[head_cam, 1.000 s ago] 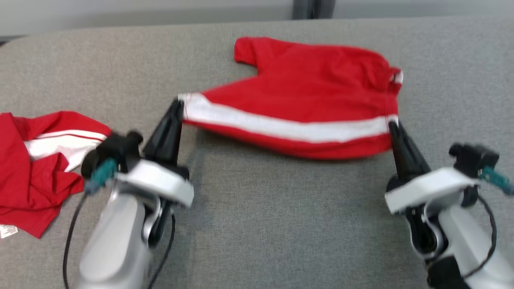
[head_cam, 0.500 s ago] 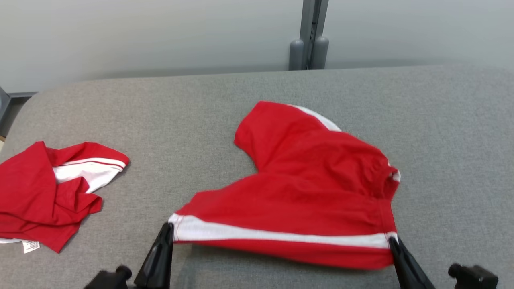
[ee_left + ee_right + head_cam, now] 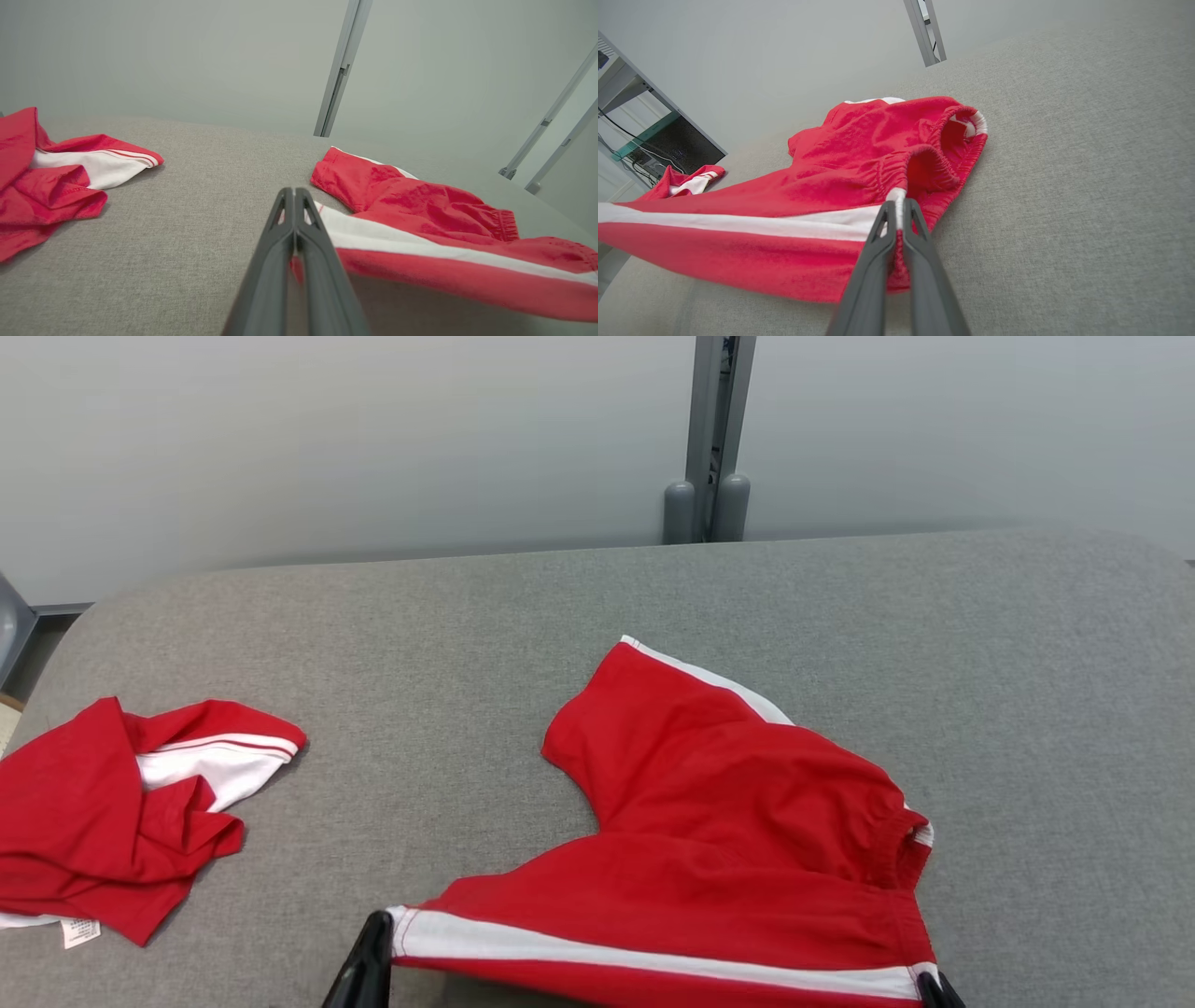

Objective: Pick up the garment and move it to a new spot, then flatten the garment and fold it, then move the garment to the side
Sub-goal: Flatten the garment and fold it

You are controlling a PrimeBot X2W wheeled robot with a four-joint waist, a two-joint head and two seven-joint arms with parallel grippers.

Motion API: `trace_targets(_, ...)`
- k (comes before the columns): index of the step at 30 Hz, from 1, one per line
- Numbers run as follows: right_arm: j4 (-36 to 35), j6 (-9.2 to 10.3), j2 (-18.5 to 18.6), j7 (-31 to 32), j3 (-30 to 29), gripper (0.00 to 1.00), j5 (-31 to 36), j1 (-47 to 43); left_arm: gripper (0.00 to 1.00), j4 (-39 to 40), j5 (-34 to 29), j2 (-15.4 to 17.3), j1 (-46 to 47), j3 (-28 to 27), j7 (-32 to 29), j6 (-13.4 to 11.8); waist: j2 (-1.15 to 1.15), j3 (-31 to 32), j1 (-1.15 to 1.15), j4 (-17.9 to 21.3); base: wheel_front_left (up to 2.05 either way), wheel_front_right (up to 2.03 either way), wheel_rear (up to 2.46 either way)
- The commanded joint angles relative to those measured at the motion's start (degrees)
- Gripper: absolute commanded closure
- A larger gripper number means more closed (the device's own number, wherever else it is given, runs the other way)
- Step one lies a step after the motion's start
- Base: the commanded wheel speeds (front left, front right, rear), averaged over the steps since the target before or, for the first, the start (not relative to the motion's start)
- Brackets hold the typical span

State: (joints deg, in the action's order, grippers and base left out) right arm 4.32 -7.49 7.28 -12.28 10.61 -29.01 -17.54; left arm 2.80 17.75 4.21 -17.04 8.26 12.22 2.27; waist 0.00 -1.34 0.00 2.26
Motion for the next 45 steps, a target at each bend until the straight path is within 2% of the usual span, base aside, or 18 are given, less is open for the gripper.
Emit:
trace_targets(1,-0.4,-0.01,-0.1,0.4,-0.6,1.0,0.0,1.4,1.0,0.1,0.3,0.7,2.8,-0.8,-0.4,-0.2,0.0,-0.5,0.0,0.4,0.0,0.0,0.0)
trace_targets(4,0.3,0.0,-0.2,0.4,-1.4,1.0,-0.9,4.1,1.0,-1.2,0.0,1.9,7.6,-0.5,-1.3,0.8,0.0,-2.1,0.0,0.8,0.0,0.0,0.0)
trace_targets(9,2.8,-0.01,-1.1,-0.1,-2.4,1.0,-2.3,11.9,1.0,-5.9,-0.3,3.8,20.7,1.5,-4.1,3.1,0.0,-7.1,0.0,1.9,0.0,0.0,0.0)
trace_targets(10,2.8,-0.01,-1.1,-0.1,-2.4,1.0,-2.3,11.9,1.0,-5.9,-0.3,3.8,20.7,1.5,-4.1,3.1,0.0,-7.1,0.0,1.9,0.0,0.0,0.0)
trace_targets(17,8.8,-0.01,-2.5,-1.4,-4.5,1.0,-3.0,23.6,1.0,-17.5,-0.7,5.0,40.8,6.1,-7.4,4.7,0.0,-15.4,0.0,4.2,0.0,0.0,0.0)
trace_targets(22,12.6,-0.01,-3.5,-2.4,-5.7,1.0,-4.2,28.8,1.0,-27.9,-0.4,4.2,52.0,10.7,-9.3,5.1,0.0,-18.4,0.0,5.3,0.0,0.0,0.0)
trace_targets(28,14.2,-0.01,-3.9,-3.0,-6.2,1.0,-4.5,32.0,1.0,-38.8,1.4,2.8,62.1,14.4,-6.3,5.3,0.0,-20.7,0.0,7.0,0.0,0.0,0.0)
trace_targets(34,13.7,-0.01,-4.2,-3.0,-6.2,1.0,-4.6,33.1,1.0,-47.3,5.0,1.3,68.1,19.7,-4.4,5.2,0.0,-22.1,0.0,8.2,0.0,0.0,0.0)
trace_targets(35,13.7,-0.01,-4.2,-3.0,-6.1,1.0,-4.6,33.2,0.94,-48.5,5.9,1.1,68.8,20.7,-4.3,5.2,0.0,-22.3,0.0,8.4,0.0,0.0,0.0)
trace_targets(36,13.6,-0.01,-4.2,-3.0,-6.1,1.0,-4.7,33.2,0.69,-49.4,6.9,0.9,69.6,21.6,-4.0,5.2,0.0,-22.5,0.0,8.5,0.0,0.0,0.0)
trace_targets(37,13.4,-0.01,-4.2,-3.1,-5.9,1.0,-4.7,33.2,0.15,-50.2,7.7,0.8,70.2,22.6,-3.7,5.2,0.0,-22.6,0.0,8.6,0.0,0.0,0.0)
trace_targets(38,13.0,-0.01,-4.2,-3.1,-5.7,0.89,-4.5,33.2,0.0,-50.9,8.7,0.7,70.7,23.5,-3.1,5.2,0.0,-22.6,0.0,8.7,0.0,0.0,0.0)
trace_targets(41,10.3,-0.01,-4.2,-3.0,-5.5,0.0,-2.8,32.9,0.0,-52.8,10.5,0.9,71.6,25.2,-1.0,5.2,0.0,-22.6,0.0,8.9,0.0,0.0,0.0)
trace_targets(45,7.2,-0.01,-4.2,-3.0,-6.3,0.0,1.7,30.7,0.0,-54.4,11.0,1.5,71.2,24.4,1.9,4.6,0.0,-21.6,0.0,8.4,0.0,0.0,0.0)
